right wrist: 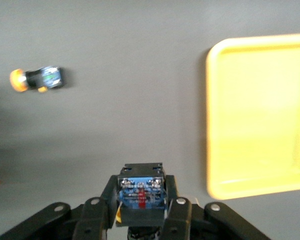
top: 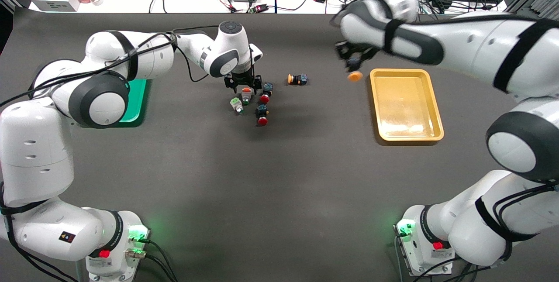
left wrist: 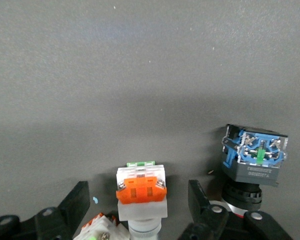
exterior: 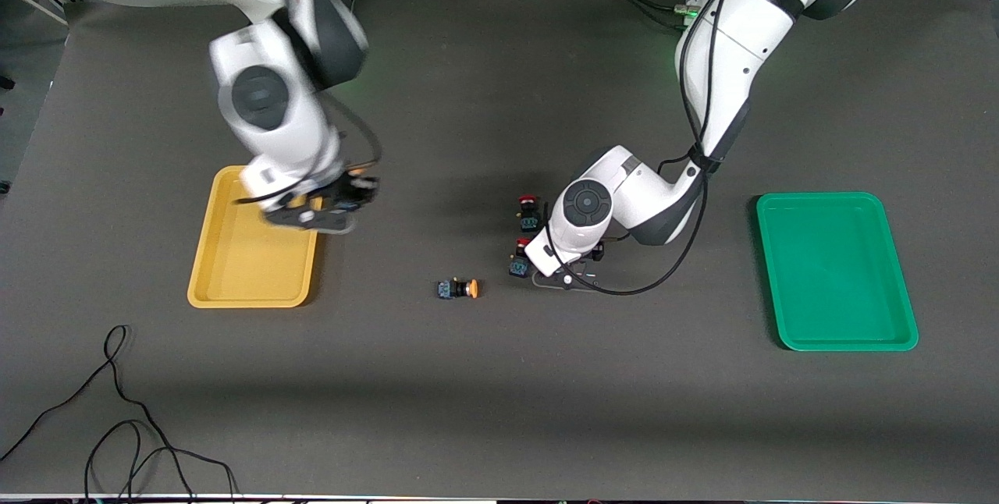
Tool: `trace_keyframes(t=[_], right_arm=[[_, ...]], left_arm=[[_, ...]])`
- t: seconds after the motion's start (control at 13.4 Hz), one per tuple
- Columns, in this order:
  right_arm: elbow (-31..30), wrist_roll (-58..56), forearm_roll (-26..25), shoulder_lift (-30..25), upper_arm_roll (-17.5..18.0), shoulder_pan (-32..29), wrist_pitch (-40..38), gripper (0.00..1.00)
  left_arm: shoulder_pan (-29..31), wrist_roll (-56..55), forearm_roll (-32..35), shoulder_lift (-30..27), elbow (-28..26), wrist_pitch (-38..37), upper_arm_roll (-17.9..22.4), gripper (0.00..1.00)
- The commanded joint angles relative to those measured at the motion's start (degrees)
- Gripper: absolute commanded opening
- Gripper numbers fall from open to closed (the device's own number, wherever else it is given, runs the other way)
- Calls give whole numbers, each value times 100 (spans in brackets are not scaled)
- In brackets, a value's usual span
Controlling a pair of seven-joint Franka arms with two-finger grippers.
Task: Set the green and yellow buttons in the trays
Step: 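Carry the yellow button and orange block to the yellow and green trays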
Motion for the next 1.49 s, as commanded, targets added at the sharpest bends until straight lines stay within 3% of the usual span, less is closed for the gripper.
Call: trace_keyframes(t=[0.0,0.07,0.15,0.37,0.67,0.82,1.12,1.27,1.42], right_arm=[[-365,-1463,-31,-366,-1096,49,-7,16],[-383,-1929,-31,-384,-1484,58,-7,16],[-392,-2334,-31,-375,-1801,58,11,13],[-899,-3696,-14,-384,-2716,49,719,11],[-2104,-4130,161,-157,-2876,-100,2626,8],[-2159,-4628,870,395,-2876,-109,2928,8],[-2027,-6297,2944,1530,-2841,-126,3140,8],[-1957,-6809,3587,1865,-2833,-135,3140,8],[-1895,-6908,3704,2024,-2832,-153,3122,9]], left_arm=[[-72,44,81,148,100,-19,34,78],[-64,44,81,157,100,-19,34,23],[-55,27,72,157,100,-62,34,0],[-55,0,72,139,91,-62,34,0],[111,-122,-42,-88,153,-368,-1,0],[305,-350,-408,-474,397,-1183,-45,0],[840,-615,-815,-1230,1083,-3187,-27,0],[1261,-606,-798,-1398,1486,-4030,-18,0],[1631,-47,-649,-1477,1804,-4920,25,0]])
